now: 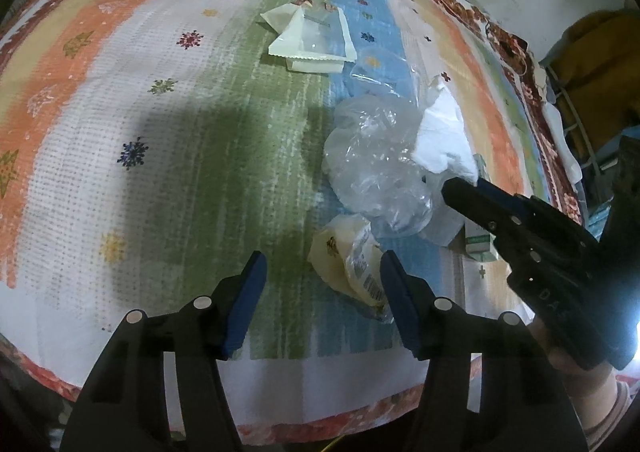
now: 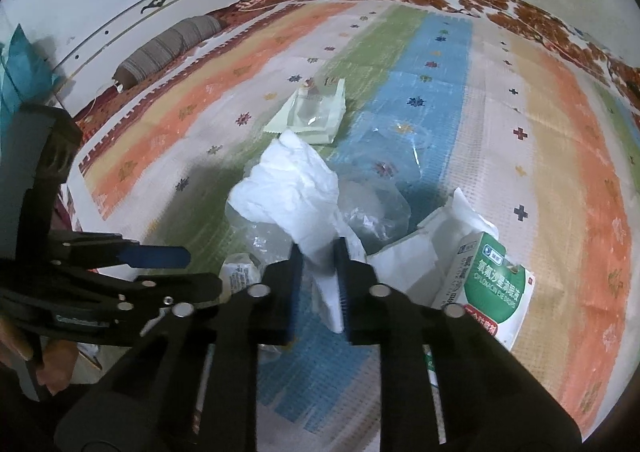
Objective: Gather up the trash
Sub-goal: 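Grasp the white tissue with the right tool while the left tool grasps the yellow wrapper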
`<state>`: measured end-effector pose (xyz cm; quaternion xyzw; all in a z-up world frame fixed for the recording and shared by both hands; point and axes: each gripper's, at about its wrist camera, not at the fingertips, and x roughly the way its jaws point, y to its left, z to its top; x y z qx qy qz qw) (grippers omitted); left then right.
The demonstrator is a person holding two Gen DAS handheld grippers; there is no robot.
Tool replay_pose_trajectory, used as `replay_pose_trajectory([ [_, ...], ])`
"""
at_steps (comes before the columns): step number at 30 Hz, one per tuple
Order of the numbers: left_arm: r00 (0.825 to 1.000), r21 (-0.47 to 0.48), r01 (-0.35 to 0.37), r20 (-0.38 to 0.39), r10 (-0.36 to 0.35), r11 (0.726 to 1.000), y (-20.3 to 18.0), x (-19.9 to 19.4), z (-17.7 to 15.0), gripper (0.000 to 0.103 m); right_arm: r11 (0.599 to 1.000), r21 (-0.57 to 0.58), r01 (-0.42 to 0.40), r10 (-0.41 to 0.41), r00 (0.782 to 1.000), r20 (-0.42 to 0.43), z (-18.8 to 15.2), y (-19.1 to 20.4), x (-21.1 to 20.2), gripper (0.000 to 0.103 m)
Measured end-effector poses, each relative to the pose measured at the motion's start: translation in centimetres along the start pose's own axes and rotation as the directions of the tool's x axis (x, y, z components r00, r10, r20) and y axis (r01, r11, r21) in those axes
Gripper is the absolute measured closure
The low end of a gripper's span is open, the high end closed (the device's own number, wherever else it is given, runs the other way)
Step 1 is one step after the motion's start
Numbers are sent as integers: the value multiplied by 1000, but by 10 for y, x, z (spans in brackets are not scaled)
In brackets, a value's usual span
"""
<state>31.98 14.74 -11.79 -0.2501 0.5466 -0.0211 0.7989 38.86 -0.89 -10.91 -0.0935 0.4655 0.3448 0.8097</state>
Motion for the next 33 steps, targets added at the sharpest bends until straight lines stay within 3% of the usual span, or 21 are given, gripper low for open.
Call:
replay_pose_trajectory([
  [4,1000,13,-13,-13,13,1000,-3,8,2,48,1000,14,1,-1,1000,5,-2,-4,-1,98],
  [10,1000,35,-3,-26,4,999,-11,15,4,66,999,36,8,-8,1000,10,-4,-11,-6,100],
  [14,999,59,-26,-36,28,998,-21,22,5,91,999,52,6,-6,1000,4,-4,-12,-9,101],
  [19,998,124,-59,-21,62,990,-37,17,4,95,999,34,13,-14,1000,14,-5,-8,-20,101],
  [33,993,124,-117,27,114,985,-27,-18,8,95,997,58,58,-59,998,19,-12,-7,-52,101],
])
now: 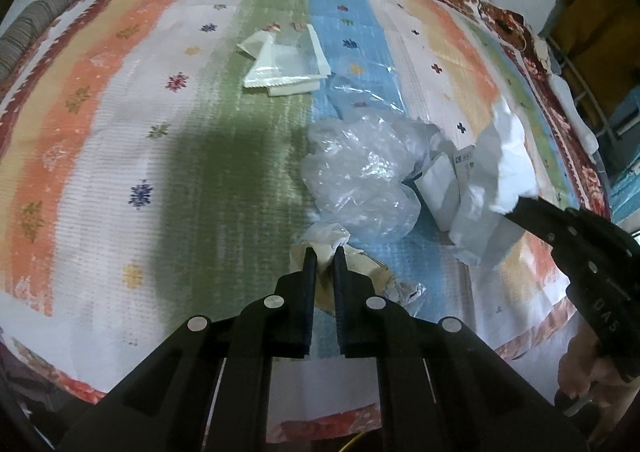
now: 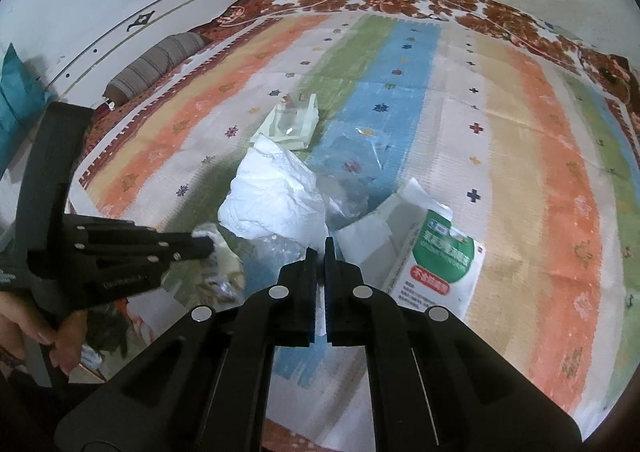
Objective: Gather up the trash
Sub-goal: 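Grasp the white tissue with the right tool while the left tool grasps the yellow wrapper, then lift the tissue and wrapper and carry both toward the gold-rimmed bin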
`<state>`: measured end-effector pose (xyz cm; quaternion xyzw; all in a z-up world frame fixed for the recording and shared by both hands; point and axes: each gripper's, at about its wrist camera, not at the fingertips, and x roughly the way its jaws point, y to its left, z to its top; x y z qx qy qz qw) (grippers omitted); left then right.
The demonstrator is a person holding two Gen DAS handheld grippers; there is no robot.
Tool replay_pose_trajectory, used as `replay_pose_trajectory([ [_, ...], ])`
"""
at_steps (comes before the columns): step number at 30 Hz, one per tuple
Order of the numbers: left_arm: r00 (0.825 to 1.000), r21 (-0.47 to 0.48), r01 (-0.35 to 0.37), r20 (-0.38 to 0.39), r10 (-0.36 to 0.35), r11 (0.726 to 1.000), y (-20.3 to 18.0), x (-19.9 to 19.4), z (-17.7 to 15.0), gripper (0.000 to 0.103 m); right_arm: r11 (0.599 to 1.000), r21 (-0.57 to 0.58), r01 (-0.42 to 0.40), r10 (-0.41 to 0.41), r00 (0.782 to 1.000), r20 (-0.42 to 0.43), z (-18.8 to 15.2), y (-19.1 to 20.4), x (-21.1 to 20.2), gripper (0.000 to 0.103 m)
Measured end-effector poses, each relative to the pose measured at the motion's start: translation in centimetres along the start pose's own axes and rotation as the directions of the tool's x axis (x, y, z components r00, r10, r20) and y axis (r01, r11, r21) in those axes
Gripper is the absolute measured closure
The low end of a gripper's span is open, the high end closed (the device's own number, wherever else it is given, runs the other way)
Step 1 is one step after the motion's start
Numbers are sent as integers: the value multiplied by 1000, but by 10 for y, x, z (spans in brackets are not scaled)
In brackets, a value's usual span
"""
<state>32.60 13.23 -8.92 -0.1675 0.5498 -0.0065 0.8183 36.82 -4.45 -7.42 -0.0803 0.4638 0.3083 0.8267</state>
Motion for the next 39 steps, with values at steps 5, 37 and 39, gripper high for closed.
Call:
replay_pose_trajectory([
  [5,1000,-4,-9,30,10,1000,5,-16,-2,95,1000,13,2,-2,1000,2,-6,3,-14,101],
  [37,992,9,-29,125,28,1000,-29,-83,-37,95,997,82,13,-18,998,61,-60,19,-88,101],
  [39,992,8,-27,122,25,1000,-33,-86,-41,95,996,85,21,-27,997,70,-65,20,-95,101],
])
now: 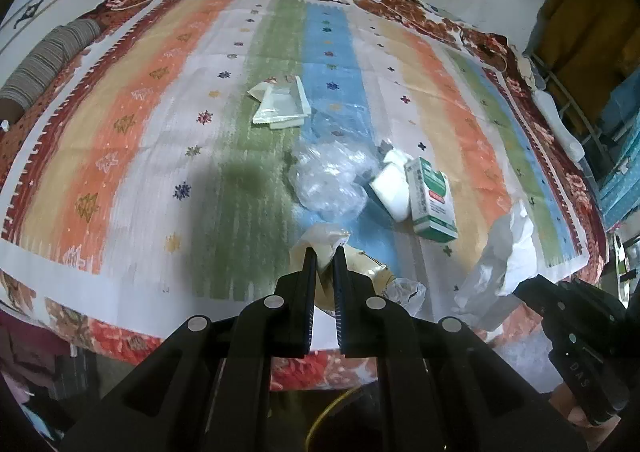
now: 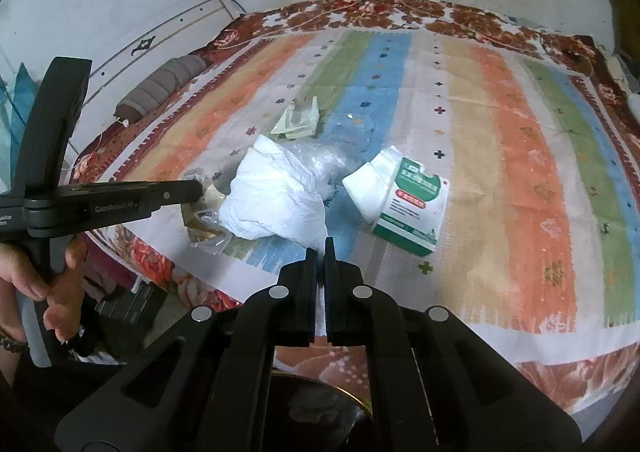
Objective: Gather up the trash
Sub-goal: 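Lift the tissue and wrapper and carry both toward the gold-rimmed bin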
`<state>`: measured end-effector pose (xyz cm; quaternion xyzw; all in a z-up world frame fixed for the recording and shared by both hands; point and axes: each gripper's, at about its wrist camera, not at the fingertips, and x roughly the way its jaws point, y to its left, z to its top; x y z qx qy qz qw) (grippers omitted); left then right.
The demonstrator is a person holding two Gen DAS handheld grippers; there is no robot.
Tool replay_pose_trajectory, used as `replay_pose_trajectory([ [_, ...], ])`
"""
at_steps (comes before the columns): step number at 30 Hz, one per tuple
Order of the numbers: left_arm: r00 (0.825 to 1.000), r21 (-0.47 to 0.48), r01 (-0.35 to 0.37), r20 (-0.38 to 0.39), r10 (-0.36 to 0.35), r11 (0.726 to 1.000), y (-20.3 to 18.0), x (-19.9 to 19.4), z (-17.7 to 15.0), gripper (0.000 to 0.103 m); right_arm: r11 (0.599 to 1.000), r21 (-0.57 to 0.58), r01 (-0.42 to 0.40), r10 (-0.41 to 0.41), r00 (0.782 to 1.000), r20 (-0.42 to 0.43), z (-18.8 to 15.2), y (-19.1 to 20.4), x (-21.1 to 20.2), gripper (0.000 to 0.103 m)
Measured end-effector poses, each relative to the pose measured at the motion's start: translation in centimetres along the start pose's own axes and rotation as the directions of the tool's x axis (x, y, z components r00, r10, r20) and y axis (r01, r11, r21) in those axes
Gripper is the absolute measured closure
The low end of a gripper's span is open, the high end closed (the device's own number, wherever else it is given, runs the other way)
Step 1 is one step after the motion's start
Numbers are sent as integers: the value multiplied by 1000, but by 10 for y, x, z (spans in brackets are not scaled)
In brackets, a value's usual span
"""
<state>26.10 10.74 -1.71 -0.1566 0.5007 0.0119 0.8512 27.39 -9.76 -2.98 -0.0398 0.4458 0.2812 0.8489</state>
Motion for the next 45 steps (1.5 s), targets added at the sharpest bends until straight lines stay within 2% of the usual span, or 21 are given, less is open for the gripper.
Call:
replay_pose_trajectory([
  [5,1000,-19,-1,5,1,1000,-8,-11,-12,95,1000,16,10,-10,1000,1,-12,-2,-12,101],
  [16,997,-10,62,50,-61,998,-31,-37,-45,95,999,27,18,-18,1000,21,-41,0,-42,101],
  [21,998,1,47,46,-47,999,-38,-42,-61,95,998,68,-1,-3,999,51,-55,-5,-60,101],
  [27,994,-3,88,64,-87,996,-43,-51,-72,95,996,85,16,-20,999,44,-71,-10,-67,101],
  [39,984,18,156,83,-157,988,-60,-65,-113,95,993,116,-22,19,999,33,-106,-5,-81,101],
  [45,985,50,142,93,-146,989,-68,-70,-130,95,991,136,-16,16,1000,6,-123,-6,-83,101],
])
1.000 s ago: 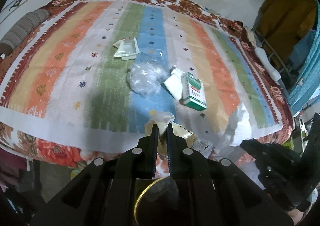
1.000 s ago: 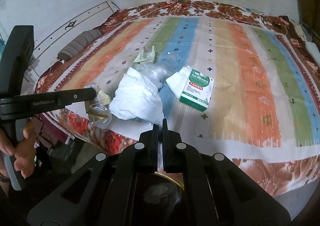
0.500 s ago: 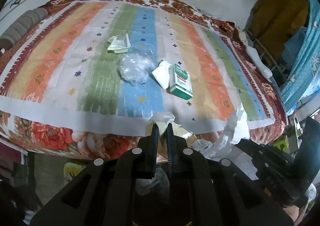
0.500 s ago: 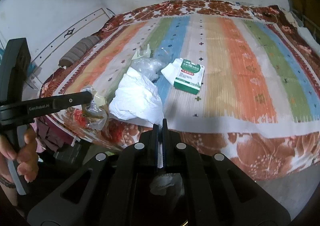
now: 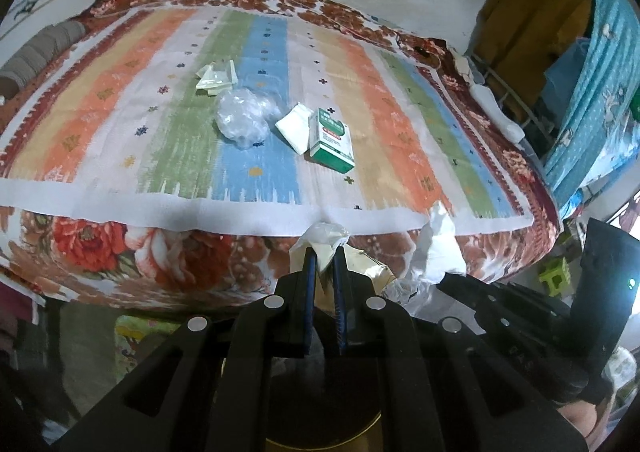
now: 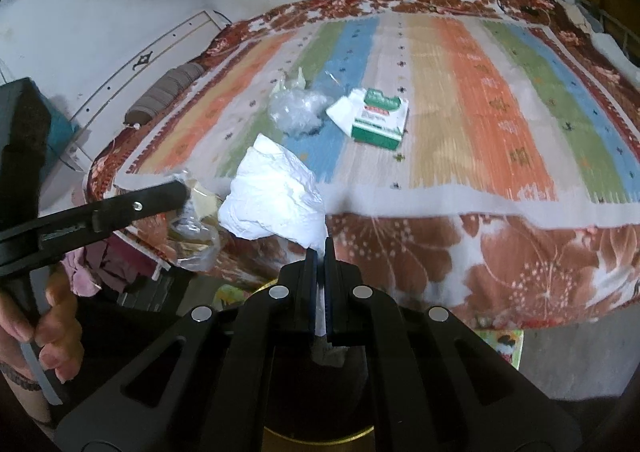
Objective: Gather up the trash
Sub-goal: 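Lift the tissue and wrapper and carry both toward the gold-rimmed bin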
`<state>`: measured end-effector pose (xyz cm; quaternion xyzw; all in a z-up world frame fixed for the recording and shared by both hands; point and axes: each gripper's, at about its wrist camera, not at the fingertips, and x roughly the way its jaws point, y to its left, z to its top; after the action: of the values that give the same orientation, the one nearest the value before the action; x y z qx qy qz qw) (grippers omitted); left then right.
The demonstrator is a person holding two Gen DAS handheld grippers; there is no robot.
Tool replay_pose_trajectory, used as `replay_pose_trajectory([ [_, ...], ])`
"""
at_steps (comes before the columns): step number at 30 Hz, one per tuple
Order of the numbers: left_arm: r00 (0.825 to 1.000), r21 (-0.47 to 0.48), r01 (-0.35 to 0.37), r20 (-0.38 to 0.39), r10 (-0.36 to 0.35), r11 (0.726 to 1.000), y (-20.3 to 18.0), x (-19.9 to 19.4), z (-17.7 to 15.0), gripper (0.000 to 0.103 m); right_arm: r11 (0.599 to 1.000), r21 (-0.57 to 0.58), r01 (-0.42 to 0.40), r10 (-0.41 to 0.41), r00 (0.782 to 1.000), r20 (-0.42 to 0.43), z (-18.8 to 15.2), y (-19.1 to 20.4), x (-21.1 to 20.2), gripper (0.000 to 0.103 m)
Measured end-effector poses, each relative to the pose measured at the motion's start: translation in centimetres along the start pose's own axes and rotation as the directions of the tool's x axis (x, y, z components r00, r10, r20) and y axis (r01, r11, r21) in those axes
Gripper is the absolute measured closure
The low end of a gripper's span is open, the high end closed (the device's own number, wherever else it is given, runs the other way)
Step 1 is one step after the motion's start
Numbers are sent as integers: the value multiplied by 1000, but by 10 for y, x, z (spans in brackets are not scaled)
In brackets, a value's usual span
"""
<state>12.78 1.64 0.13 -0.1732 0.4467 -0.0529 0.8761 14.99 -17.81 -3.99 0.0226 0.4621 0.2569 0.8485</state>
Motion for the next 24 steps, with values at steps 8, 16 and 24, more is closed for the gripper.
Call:
replay_pose_trajectory([
  [8,1000,-13,20,-24,-20,1000,-2,3,-25,95,1000,1,-6,6,1000,-26,-17,2,0,101],
  [16,999,-9,6,-34,-6,1000,-4,2,-43,95,1000,9,9,-9,998,-59,-36,1,2,101],
  [24,997,14,-44,-70,44,999,-10,9,-61,94,999,22,27,-25,995,-98,-55,4,7,101],
])
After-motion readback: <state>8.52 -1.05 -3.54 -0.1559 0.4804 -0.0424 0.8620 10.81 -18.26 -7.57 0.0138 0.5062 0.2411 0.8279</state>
